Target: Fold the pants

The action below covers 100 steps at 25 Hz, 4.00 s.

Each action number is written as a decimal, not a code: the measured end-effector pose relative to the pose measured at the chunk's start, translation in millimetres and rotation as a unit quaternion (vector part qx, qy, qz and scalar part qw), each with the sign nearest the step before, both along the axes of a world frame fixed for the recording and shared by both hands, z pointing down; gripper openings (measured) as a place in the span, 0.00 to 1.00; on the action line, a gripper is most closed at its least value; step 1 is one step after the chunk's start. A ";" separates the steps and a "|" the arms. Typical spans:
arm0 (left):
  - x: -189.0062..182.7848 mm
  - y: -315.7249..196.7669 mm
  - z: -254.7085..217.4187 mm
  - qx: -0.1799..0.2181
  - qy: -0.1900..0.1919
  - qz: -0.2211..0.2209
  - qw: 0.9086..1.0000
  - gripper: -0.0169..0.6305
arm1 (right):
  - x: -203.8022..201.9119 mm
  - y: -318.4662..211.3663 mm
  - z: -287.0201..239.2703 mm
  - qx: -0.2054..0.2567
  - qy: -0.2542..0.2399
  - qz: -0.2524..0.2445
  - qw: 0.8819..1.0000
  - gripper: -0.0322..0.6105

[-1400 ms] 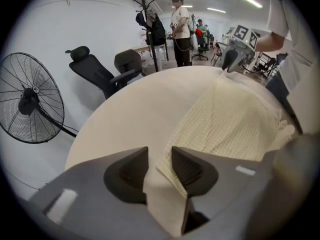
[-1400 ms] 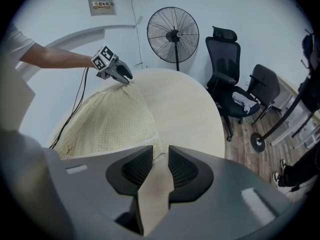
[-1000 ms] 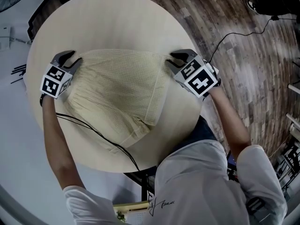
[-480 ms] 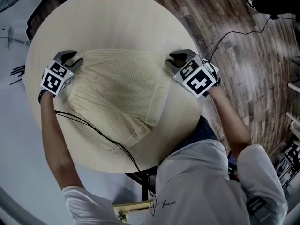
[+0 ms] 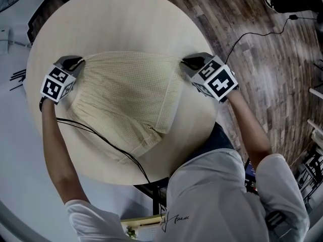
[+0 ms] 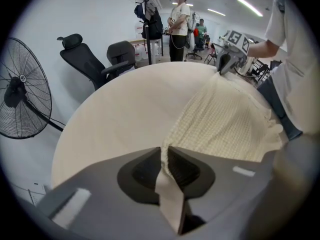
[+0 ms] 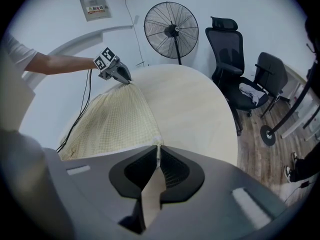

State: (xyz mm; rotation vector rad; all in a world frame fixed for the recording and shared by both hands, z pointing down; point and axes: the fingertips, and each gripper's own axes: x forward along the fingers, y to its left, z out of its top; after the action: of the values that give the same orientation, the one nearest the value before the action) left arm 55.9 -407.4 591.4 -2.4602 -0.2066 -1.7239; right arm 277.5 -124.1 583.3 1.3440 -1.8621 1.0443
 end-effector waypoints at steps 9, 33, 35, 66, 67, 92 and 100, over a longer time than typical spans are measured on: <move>-4.8 -4.0 -13.1 0.007 0.018 -0.006 1.000 0.16 | -0.7 12.5 -9.3 0.005 -0.007 0.002 1.000 0.07; -48.8 23.9 -71.1 0.032 0.061 -0.035 0.997 0.16 | -47.4 42.2 -72.6 0.039 0.014 -0.046 0.998 0.07; -53.1 26.6 -76.4 0.035 0.062 -0.038 0.997 0.16 | -52.2 43.9 -78.9 0.043 0.016 -0.050 0.998 0.07; -133.5 67.1 -131.7 0.110 0.091 -0.079 0.987 0.16 | -197.3 117.1 -169.4 0.079 0.001 -0.216 0.973 0.07; -137.0 68.2 -132.7 0.111 0.093 -0.082 0.986 0.16 | -203.7 118.4 -170.4 0.079 -0.001 -0.220 0.972 0.07; -228.7 77.0 -136.9 0.144 0.118 -0.120 0.975 0.16 | -370.3 148.1 -188.1 0.066 -0.062 -0.347 0.933 0.07; -243.4 66.0 -128.2 0.157 0.125 -0.113 0.973 0.16 | -421.3 142.4 -177.4 0.055 -0.094 -0.371 0.922 0.07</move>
State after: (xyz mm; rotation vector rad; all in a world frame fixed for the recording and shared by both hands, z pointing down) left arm -187.5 -341.4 463.2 -2.4967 0.3578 -1.3682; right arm -143.8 18.3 405.8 0.4871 -2.3169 0.6784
